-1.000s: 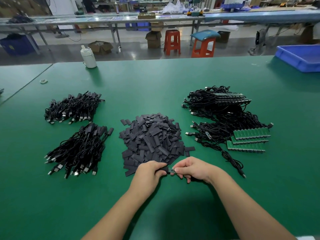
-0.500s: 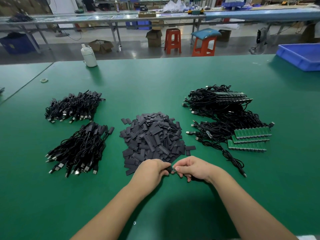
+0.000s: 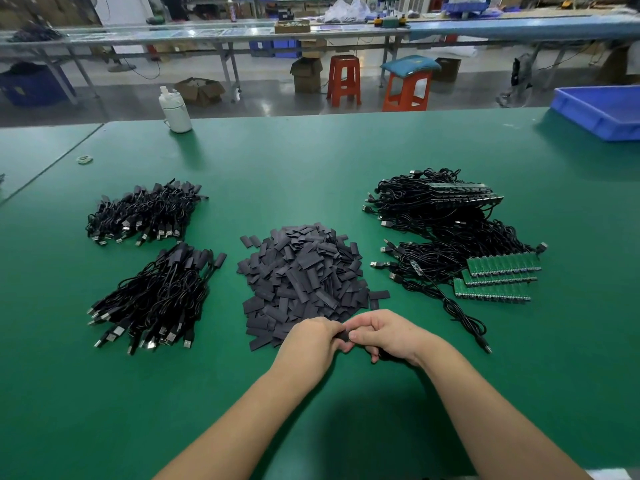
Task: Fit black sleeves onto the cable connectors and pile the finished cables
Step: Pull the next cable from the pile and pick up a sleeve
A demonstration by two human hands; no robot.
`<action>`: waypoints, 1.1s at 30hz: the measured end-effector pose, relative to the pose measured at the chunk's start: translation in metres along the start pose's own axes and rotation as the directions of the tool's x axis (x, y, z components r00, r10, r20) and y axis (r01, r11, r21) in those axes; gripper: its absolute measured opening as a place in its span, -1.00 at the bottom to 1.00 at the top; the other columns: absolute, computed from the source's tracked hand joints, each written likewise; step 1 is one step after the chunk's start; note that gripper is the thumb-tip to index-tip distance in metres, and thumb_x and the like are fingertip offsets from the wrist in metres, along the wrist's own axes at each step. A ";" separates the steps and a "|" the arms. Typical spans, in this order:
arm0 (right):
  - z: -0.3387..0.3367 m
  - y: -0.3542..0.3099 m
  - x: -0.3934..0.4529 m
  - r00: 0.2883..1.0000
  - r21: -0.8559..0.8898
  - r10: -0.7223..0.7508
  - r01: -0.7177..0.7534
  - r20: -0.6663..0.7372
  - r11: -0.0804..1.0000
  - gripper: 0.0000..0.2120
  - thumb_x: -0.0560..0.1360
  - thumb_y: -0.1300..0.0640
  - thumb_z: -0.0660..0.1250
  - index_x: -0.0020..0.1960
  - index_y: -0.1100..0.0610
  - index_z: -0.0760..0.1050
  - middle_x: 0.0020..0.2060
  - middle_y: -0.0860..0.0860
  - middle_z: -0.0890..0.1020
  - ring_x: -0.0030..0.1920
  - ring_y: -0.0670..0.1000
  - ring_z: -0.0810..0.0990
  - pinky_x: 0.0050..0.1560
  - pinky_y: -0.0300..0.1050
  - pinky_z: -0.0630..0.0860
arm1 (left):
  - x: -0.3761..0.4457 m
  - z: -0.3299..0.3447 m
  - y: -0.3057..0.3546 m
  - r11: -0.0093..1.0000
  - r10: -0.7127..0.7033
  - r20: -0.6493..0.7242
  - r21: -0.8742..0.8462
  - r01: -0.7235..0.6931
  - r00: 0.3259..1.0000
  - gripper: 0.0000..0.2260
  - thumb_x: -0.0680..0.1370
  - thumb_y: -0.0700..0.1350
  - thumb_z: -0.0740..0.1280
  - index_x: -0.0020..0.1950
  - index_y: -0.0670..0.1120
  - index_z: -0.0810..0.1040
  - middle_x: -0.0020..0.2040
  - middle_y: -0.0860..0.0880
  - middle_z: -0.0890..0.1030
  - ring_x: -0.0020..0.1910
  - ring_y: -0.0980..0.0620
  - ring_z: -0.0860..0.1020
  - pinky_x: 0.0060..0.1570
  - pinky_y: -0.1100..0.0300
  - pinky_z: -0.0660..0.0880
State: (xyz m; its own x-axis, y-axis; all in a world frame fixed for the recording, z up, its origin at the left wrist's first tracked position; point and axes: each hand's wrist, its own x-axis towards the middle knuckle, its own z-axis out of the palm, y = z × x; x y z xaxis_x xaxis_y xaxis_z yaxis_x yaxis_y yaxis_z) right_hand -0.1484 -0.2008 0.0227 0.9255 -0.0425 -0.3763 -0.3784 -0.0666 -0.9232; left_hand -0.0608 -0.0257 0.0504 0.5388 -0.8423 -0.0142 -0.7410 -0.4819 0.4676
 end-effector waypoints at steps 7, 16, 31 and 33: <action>0.002 -0.001 0.001 1.000 -0.045 -0.012 0.012 0.014 0.999 -0.77 0.60 0.21 0.34 0.24 0.10 0.46 -0.40 -0.11 0.59 -0.42 -0.10 0.44 -0.28 -0.16 0.52 | -0.005 0.002 -0.004 0.993 -0.003 -0.037 -0.119 -0.001 0.999 -0.81 0.57 -0.02 0.36 0.14 0.01 0.67 -0.04 -0.05 0.64 0.00 -0.02 0.56 0.09 0.11 0.44; 0.010 -0.033 -0.010 1.000 -0.205 -0.006 0.004 -0.009 0.979 -0.75 0.67 0.16 0.20 0.12 0.27 0.60 -0.06 0.11 0.74 -0.28 -0.02 0.53 -0.10 -0.17 0.51 | -0.011 -0.007 -0.007 0.973 0.033 -0.264 -0.211 -0.091 0.964 -0.81 0.51 -0.12 0.45 0.12 -0.06 0.70 -0.07 0.00 0.69 -0.06 0.06 0.60 0.00 0.45 0.36; 0.022 -0.048 -0.024 0.999 -0.223 -0.027 0.022 -0.019 0.975 -0.73 0.68 0.26 0.13 0.12 0.42 0.55 0.01 0.22 0.71 -0.22 -0.05 0.64 0.06 -0.07 0.58 | -0.018 -0.009 -0.004 0.956 0.117 -0.276 -0.230 -0.184 0.954 -0.78 0.52 -0.15 0.43 0.16 0.01 0.67 -0.06 0.09 0.66 -0.07 0.21 0.55 0.00 0.50 0.37; 0.024 -0.048 -0.024 0.999 -0.200 -0.030 0.027 -0.013 0.979 -0.73 0.68 0.28 0.13 0.13 0.44 0.53 0.04 0.26 0.69 -0.16 0.01 0.66 0.10 -0.08 0.59 | -0.018 -0.008 -0.006 0.957 0.126 -0.270 -0.219 -0.188 0.955 -0.78 0.53 -0.15 0.43 0.16 0.01 0.67 -0.07 0.09 0.65 -0.07 0.20 0.54 -0.01 0.51 0.36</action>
State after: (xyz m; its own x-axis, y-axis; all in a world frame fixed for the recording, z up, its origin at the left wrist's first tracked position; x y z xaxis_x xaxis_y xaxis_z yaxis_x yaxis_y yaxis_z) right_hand -0.1518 -0.1731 0.0744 0.9361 -0.0538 -0.3475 -0.3489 -0.2655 -0.8988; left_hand -0.0630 -0.0055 0.0550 0.5294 -0.7996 0.2836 -0.7229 -0.2502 0.6441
